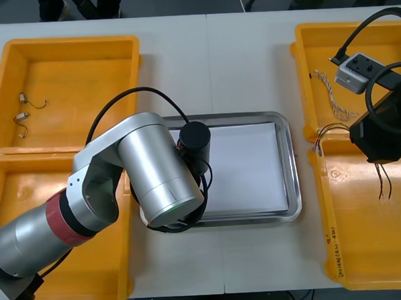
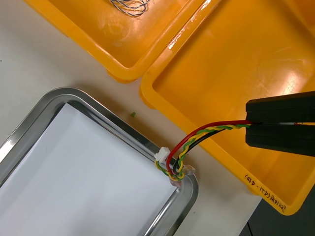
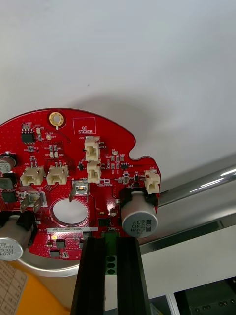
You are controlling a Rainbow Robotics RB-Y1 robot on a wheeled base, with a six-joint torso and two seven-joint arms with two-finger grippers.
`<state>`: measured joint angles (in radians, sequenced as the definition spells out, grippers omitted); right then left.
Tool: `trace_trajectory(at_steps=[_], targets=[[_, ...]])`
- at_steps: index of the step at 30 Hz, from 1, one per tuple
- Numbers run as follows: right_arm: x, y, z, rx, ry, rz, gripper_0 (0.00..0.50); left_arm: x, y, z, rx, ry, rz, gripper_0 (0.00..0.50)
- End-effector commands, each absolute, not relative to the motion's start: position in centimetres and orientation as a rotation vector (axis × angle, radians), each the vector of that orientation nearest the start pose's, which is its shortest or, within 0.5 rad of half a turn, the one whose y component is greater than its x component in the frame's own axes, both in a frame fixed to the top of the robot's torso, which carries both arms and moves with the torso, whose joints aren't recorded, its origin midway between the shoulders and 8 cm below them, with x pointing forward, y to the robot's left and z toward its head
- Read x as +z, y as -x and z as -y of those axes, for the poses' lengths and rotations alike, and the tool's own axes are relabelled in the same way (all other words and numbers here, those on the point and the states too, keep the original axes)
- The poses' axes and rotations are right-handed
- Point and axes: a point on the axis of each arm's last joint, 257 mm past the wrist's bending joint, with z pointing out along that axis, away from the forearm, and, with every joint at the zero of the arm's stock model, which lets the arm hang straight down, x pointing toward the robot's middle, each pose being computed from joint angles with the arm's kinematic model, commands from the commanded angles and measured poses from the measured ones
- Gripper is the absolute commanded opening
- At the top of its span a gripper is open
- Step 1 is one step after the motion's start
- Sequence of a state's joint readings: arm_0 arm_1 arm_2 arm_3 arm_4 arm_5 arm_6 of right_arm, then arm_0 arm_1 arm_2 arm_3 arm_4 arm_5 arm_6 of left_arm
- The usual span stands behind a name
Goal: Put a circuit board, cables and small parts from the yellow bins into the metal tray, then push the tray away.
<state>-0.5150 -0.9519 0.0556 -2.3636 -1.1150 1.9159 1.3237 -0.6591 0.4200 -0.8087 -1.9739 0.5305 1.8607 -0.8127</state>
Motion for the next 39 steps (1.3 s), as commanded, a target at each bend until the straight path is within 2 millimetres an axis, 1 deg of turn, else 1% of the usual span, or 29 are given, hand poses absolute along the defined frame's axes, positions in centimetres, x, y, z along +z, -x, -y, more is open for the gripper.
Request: trace_trajectory(at_steps=[1, 12, 30, 39], targets=[[-9.8, -37.0, 22.8, -0.088, 0.902, -2.470, 0.000, -27.4, -37.0, -3.5, 0.055, -0.570, -2.725, 0.000], [-9.8, -37.0, 22.7, -0.087, 0.906, -2.469, 0.000, -28.4, -37.0, -2.7, 0.035, -0.578, -2.732, 0.000], [-9.8, -37.0, 22.7, -0.086, 0.907, -2.469, 0.000, -28.9, -37.7, -2.8, 0.041, -0.577, -2.721, 0.000], [-9.8, -37.0, 22.7, -0.086, 0.907, -2.469, 0.000, -29.4, -37.7, -2.7, 0.032, -0.584, -2.725, 0.000]])
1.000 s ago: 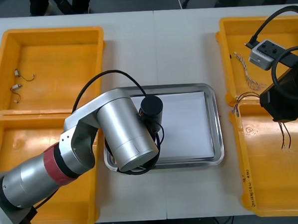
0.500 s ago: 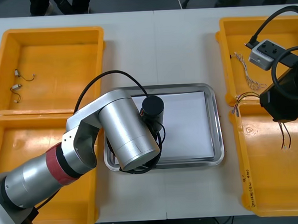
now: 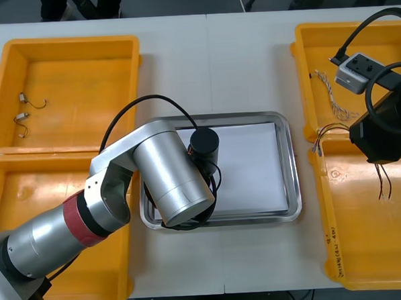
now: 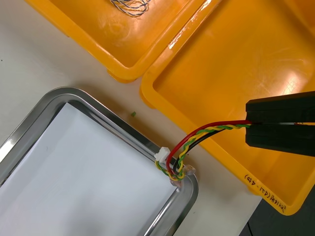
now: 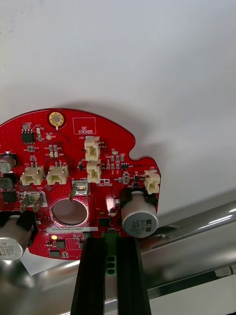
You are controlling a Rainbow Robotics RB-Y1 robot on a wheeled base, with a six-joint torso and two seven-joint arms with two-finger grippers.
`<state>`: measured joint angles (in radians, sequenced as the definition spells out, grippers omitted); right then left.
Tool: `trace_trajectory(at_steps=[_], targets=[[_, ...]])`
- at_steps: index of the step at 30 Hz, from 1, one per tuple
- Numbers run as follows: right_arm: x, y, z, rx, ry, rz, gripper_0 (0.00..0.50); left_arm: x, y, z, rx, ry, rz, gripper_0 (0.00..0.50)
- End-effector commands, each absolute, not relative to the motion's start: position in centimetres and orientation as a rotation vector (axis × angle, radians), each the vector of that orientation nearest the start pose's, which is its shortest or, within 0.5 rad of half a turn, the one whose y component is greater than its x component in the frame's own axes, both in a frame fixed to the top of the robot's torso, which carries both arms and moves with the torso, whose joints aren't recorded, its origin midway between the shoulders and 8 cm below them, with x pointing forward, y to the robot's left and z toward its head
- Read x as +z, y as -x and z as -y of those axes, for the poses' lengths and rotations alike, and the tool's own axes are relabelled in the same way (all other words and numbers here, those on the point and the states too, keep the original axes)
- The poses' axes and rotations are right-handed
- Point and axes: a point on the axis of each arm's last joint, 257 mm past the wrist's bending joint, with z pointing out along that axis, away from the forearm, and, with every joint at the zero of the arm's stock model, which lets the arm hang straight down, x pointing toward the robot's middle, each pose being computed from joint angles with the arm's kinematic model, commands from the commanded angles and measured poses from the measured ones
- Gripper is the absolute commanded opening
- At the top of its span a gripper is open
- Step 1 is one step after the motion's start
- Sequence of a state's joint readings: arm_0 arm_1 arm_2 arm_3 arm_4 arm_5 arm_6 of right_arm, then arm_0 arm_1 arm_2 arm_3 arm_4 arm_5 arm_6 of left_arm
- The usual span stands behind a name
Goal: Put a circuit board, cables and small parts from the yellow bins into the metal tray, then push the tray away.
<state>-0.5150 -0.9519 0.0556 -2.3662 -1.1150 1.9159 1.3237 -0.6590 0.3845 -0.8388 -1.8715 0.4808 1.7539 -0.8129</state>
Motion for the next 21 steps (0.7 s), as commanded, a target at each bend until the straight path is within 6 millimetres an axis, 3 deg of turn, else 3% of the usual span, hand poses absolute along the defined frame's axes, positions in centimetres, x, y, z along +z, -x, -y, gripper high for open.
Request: trace_trajectory(at_steps=[1, 4, 6, 7, 10, 11, 13, 17, 21], targets=[[-9.8, -37.0, 22.7, -0.086, 0.907, -2.469, 0.000, -29.4, -37.7, -2.7, 0.033, -0.583, -2.726, 0.003], [-9.8, -37.0, 22.7, -0.087, 0.908, -2.469, 0.000, -29.5, -37.6, -2.8, 0.035, -0.586, -2.728, 0.058], [-9.8, -37.0, 22.7, -0.086, 0.909, -2.468, 0.000, -29.4, -37.6, -2.7, 0.034, -0.589, -2.728, 0.191], [-9.8, -37.0, 22.7, -0.086, 0.909, -2.468, 0.000, -29.5, -37.6, -2.8, 0.036, -0.587, -2.728, 0.219], [-9.8, -37.0, 22.7, -0.088, 0.909, -2.469, 0.000, -29.5, -37.6, -2.8, 0.036, -0.590, -2.727, 0.404], [-9.8, -37.0, 22.7, -0.088, 0.908, -2.468, 0.000, -29.5, -37.6, -2.8, 0.036, -0.590, -2.727, 0.419], [-9.8, -37.0, 22.7, -0.086, 0.909, -2.468, 0.000, -29.4, -37.6, -2.7, 0.034, -0.593, -2.726, 0.500], [-9.8, -37.0, 22.7, -0.088, 0.910, -2.467, 0.000, -29.3, -37.7, -2.7, 0.036, -0.592, -2.718, 0.500], [-9.8, -37.0, 22.7, -0.088, 0.910, -2.467, 0.000, -27.4, -38.2, -2.7, 0.021, -0.568, -2.690, 0.500]])
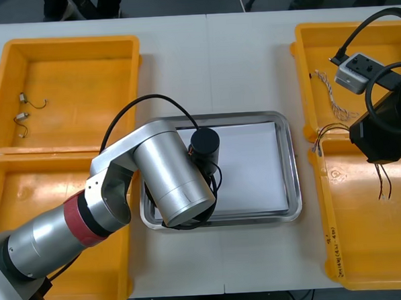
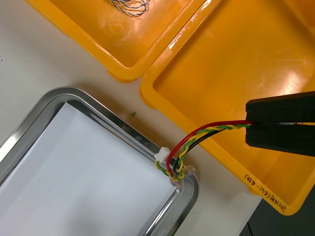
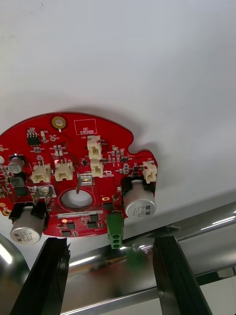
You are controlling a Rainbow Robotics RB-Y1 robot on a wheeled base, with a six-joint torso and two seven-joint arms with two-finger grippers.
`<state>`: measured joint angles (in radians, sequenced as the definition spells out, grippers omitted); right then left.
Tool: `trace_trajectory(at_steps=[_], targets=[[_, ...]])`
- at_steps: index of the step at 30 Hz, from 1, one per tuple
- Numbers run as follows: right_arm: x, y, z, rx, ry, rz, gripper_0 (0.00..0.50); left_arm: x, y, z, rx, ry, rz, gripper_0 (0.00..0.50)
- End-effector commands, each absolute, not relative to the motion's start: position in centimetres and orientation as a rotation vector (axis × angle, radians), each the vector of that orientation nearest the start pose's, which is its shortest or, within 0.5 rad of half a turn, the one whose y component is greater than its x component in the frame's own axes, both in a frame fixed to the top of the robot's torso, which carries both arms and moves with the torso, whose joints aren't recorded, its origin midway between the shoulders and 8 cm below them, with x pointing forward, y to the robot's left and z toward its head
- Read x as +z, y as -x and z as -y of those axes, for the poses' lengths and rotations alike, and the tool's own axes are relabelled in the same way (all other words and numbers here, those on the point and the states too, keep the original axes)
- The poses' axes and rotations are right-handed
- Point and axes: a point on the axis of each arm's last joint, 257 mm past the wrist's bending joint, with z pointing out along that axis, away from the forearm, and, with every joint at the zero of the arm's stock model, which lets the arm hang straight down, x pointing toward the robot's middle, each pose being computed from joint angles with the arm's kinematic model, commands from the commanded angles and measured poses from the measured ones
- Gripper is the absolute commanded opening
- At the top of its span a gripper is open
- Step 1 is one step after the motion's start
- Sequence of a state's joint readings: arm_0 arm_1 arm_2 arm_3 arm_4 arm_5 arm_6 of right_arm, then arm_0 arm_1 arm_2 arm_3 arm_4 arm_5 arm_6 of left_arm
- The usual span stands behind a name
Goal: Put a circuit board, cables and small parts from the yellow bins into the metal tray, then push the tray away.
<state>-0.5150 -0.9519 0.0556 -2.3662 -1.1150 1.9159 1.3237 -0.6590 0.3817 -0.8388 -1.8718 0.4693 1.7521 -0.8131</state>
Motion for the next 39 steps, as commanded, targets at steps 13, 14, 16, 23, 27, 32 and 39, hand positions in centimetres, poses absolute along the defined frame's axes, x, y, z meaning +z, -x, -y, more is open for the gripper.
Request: trace_trajectory(at_steps=[13, 14, 16, 23, 27, 32, 39], targets=[[-10.0, -36.9, 22.6, -0.091, 0.930, -2.466, 0.000, -18.9, -40.4, -5.5, -0.056, -0.391, -2.589, 0.500], [-10.0, -36.9, 22.6, -0.093, 0.933, -2.466, 0.000, -18.5, -40.6, -5.7, -0.064, -0.381, -2.581, 0.500], [-10.2, -36.9, 22.5, -0.105, 0.960, -2.462, 0.000, -16.9, -41.5, -6.3, -0.091, -0.333, -2.551, 0.500], [-11.4, -37.7, 20.9, -0.207, 1.070, -2.419, 0.000, -14.1, -44.0, -9.7, -0.101, -0.189, -2.505, 0.500], [-11.8, -38.5, 18.4, -0.221, 1.120, -2.376, 0.000, -12.5, -45.3, -12.2, -0.102, -0.106, -2.480, 0.500], [-12.6, -39.5, 14.9, -0.173, 1.184, -2.368, 0.000, -10.8, -46.4, -15.4, -0.102, -0.036, -2.464, 0.500], [-13.7, -40.9, 12.2, -0.198, 1.374, -2.298, 0.000, -9.9, -47.8, -20.0, -0.081, 0.081, -2.478, 0.500]])
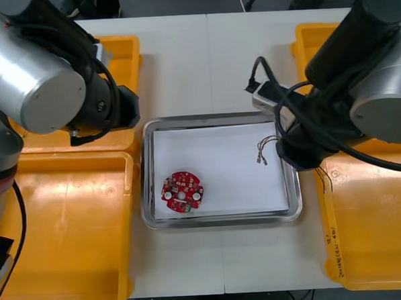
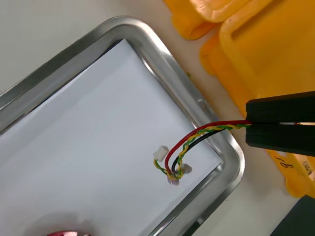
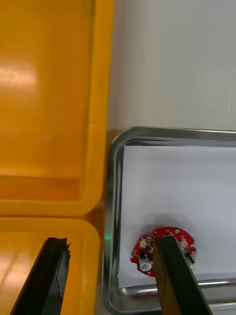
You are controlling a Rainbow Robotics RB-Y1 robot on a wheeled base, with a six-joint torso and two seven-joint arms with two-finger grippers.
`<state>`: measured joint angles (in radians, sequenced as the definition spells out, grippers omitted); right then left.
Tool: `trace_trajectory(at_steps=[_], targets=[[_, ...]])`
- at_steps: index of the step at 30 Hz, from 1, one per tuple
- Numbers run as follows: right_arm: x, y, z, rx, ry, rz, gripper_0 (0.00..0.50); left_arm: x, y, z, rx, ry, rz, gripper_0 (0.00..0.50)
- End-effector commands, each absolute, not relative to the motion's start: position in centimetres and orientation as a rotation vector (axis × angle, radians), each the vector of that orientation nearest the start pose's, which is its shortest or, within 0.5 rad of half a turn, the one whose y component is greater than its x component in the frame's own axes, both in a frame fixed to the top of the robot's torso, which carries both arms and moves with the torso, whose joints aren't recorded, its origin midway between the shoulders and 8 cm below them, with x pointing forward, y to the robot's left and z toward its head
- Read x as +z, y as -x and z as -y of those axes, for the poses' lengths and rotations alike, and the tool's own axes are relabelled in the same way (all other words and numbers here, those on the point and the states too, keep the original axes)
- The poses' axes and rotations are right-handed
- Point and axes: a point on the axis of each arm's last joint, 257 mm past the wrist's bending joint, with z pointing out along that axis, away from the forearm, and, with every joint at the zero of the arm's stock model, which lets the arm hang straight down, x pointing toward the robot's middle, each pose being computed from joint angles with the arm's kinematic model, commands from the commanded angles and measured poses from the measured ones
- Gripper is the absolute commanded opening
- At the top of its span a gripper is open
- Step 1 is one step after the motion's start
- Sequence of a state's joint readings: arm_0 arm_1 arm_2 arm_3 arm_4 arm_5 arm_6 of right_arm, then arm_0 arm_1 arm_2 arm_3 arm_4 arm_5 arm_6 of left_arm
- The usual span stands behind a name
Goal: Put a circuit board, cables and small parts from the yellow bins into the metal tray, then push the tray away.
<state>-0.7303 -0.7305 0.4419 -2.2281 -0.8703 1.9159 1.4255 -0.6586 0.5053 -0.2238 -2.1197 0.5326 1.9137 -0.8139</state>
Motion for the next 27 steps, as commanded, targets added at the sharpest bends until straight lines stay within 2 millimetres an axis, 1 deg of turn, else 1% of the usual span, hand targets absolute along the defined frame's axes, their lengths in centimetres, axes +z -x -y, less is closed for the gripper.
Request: trace_trajectory(at_steps=[1, 2, 5, 6, 8, 11, 12, 14, 17, 20, 22, 27], targets=[[-14.0, -41.0, 11.9, -0.198, 1.416, -2.284, 0.000, -9.8, -48.0, -20.8, -0.073, 0.102, -2.478, 0.500], [-14.0, -41.1, 11.7, -0.198, 1.439, -2.273, 0.000, -9.8, -48.1, -21.2, -0.072, 0.114, -2.480, 0.500], [-14.6, -41.6, 11.0, -0.187, 1.559, -2.213, 0.000, -9.6, -48.9, -24.0, -0.051, 0.208, -2.484, 0.500], [-14.7, -41.6, 10.9, -0.187, 1.580, -2.200, 0.000, -9.6, -49.0, -24.5, -0.048, 0.224, -2.486, 0.500], [-15.1, -41.7, 10.7, -0.204, 1.661, -2.151, 0.000, -9.5, -49.5, -26.3, -0.039, 0.292, -2.484, 0.500], [-16.0, -41.6, 10.3, -0.245, 1.757, -2.090, 0.000, -9.4, -50.0, -28.2, -0.024, 0.358, -2.479, 0.500], [-16.1, -41.6, 10.3, -0.257, 1.773, -2.077, 0.000, -9.3, -50.2, -28.5, -0.018, 0.369, -2.476, 0.500], [-17.2, -41.4, 9.7, -0.294, 1.843, -2.032, 0.000, -9.2, -50.6, -29.4, 0.008, 0.400, -2.470, 0.500], [-18.2, -41.5, 9.0, -0.318, 1.893, -1.990, 0.000, -9.0, -51.2, -30.3, 0.029, 0.435, -2.469, 0.500], [-19.2, -41.5, 8.2, -0.302, 1.903, -1.989, 0.000, -8.9, -51.6, -30.8, 0.030, 0.465, -2.477, 0.500], [-20.3, -41.6, 7.4, -0.276, 1.897, -2.000, 0.000, -8.6, -52.2, -31.2, 0.036, 0.486, -2.476, 0.500], [-22.3, -42.1, 6.5, -0.223, 1.878, -2.030, 0.000, -8.1, -53.3, -32.3, 0.070, 0.521, -2.453, 0.500]])
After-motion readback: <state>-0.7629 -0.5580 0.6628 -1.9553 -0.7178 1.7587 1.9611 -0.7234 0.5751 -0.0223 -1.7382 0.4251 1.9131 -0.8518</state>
